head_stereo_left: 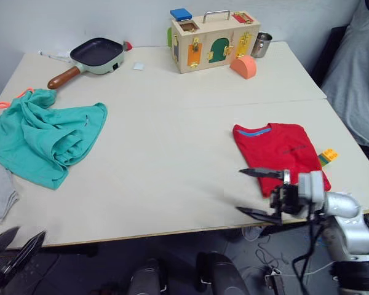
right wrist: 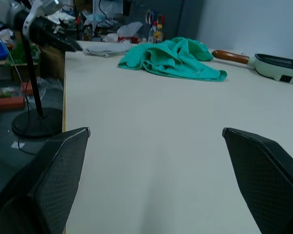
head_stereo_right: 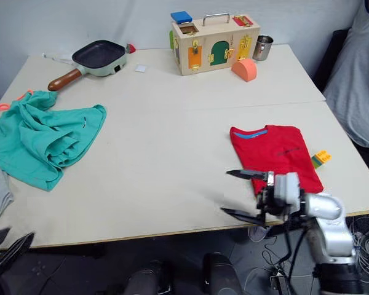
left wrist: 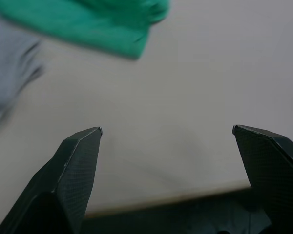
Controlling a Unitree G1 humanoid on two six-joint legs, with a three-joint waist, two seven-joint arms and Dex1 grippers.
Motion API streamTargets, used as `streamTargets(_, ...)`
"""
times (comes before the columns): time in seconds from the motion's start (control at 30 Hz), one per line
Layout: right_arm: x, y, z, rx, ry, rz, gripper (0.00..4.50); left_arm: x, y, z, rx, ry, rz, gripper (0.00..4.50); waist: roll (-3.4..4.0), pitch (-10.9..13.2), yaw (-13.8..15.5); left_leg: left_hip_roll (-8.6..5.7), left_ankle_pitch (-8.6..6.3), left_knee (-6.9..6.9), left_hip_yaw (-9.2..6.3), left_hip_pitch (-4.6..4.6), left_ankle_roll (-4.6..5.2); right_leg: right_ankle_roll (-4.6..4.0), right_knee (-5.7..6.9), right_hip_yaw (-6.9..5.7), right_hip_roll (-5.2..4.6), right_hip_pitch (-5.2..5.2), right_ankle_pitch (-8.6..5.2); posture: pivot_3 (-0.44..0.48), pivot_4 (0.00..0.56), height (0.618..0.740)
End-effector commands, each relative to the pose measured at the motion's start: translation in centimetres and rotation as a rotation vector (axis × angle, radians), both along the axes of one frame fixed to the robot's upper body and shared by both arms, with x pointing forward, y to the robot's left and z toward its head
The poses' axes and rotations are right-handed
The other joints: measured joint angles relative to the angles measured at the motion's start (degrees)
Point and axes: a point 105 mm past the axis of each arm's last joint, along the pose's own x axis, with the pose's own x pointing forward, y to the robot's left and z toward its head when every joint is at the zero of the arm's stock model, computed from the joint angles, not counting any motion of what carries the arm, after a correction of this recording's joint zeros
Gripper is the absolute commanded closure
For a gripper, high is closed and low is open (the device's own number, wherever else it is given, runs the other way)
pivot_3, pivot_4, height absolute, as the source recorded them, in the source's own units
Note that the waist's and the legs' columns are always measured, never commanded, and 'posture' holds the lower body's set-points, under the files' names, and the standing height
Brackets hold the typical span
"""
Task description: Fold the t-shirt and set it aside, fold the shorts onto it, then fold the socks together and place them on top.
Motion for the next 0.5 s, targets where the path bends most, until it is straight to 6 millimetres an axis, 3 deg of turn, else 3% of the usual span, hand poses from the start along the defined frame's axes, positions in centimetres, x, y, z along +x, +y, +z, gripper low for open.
streamTargets(0.03, -0.4, 0.2, 0.8, -0.003, -0.109, -0.007, 0.06, -1.6, 1.0, 0.7, 0.027, 0.011, 0.103, 0.00, -0.05, 0.0, 0.9, 0.00, -0.02, 0.06, -0.01, 0.00, 0.03, -0.02, -0.02, 0.00, -0.01, 0.00, -0.01, 0.000, 0.150, 0.740)
streamTargets(0.17, -0.1, -0.1, 1.0, 0.017, -0.108, -0.034, 0.06, -0.7, 2.6, 0.6, 0.097, 0.154, 0.235, 0.00, -0.26, -0.2, 1.4, 0.00, -0.03, 0.08, -0.14, 0.03, 0.11, -0.19, -0.32, -0.03, -0.01, -0.05, -0.02, 0.000, 0.150, 0.740)
streamTargets(0.27, 0.0, 0.0, 1.0, 0.000, -0.092, -0.010, 0.06, 2.4, 1.6, 4.0, 0.161, 0.042, 0.130, 0.00, -0.43, -0.3, 1.4, 0.00, -0.02, 0.01, -0.19, 0.02, 0.10, -0.29, -0.32, -0.03, 0.00, 0.11, 0.02, 0.000, 0.150, 0.740)
streamTargets(0.37, 0.4, -0.1, 1.2, -0.006, -0.095, -0.007, 0.06, 6.6, 0.5, 6.9, 0.240, 0.045, 0.026, 0.00, -0.42, -0.3, 1.4, 0.00, 0.05, 0.01, -0.19, -0.01, 0.04, -0.31, -0.25, -0.02, 0.00, 0.12, 0.02, 0.000, 0.150, 0.740)
streamTargets(0.5, 0.7, -0.1, 1.4, 0.003, -0.097, -0.008, 0.06, 10.4, -0.4, 7.6, 0.358, 0.172, -0.074, 0.00, -0.32, -0.3, 0.9, -0.02, 0.25, -0.01, -0.22, 0.03, -0.30, -0.31, 0.09, -0.01, -0.02, 0.07, 0.06, 0.000, 0.150, 0.740)
